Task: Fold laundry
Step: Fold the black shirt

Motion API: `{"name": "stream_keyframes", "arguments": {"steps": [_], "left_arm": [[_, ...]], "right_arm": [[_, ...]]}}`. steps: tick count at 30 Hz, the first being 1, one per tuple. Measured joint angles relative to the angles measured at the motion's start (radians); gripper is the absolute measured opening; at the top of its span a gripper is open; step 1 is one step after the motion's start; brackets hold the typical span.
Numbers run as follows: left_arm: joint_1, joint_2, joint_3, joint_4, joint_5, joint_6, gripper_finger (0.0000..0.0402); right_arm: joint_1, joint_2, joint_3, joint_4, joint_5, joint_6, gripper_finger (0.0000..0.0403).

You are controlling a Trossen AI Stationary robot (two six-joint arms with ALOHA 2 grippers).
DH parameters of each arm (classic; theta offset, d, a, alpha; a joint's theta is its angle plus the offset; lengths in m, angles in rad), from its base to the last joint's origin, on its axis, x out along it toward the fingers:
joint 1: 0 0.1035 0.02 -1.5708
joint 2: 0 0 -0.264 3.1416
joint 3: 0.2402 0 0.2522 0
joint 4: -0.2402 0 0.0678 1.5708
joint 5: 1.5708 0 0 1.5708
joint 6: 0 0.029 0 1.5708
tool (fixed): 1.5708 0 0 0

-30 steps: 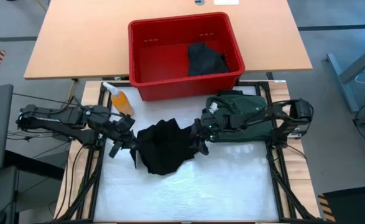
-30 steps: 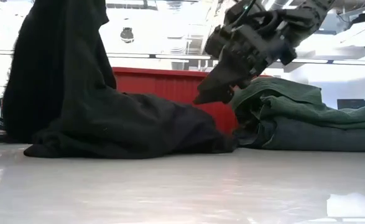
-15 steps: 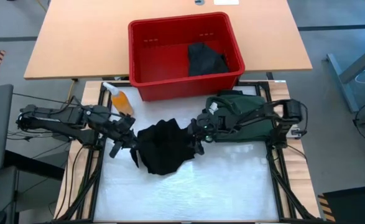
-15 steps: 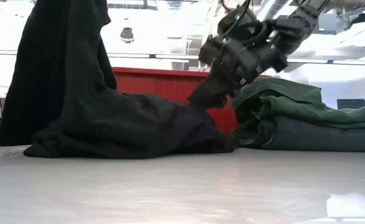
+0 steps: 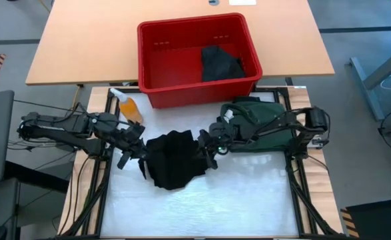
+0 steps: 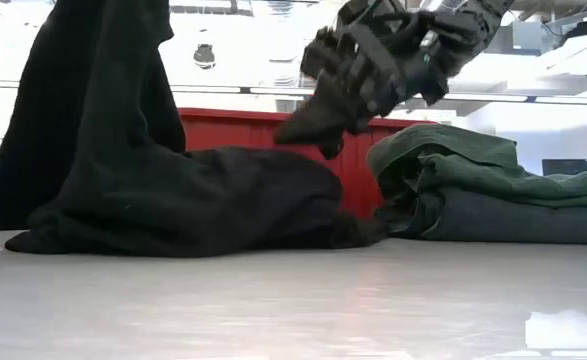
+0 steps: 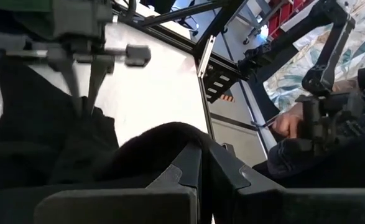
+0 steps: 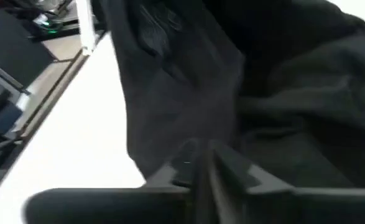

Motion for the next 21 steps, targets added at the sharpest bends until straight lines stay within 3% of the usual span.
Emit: {"name": "stream_keyframes", "arguments": {"steps": [3, 11, 16, 21], "left_arm": [[0.0, 0.0, 0.0, 0.008, -0.002, 0.01, 0.0], [0.0, 0.0, 0.0, 0.021, -0.02, 0.052, 0.0], [0.0, 0.0, 0.0, 0.035, -0.037, 0.066, 0.0], [0.0, 0.0, 0.0, 0.054, -0.037, 0.065, 0.0]], "right_arm": [[-0.003, -0.051, 0.0, -0.054, -0.033, 0.0, 0.0018], [-0.007, -0.188, 0.001, -0.143, 0.005, 0.043, 0.003], [-0.008, -0.129, 0.0, -0.153, 0.056, 0.049, 0.0076], [-0.01, -0.029, 0.003, -0.147, 0.056, 0.106, 0.0157]]}}
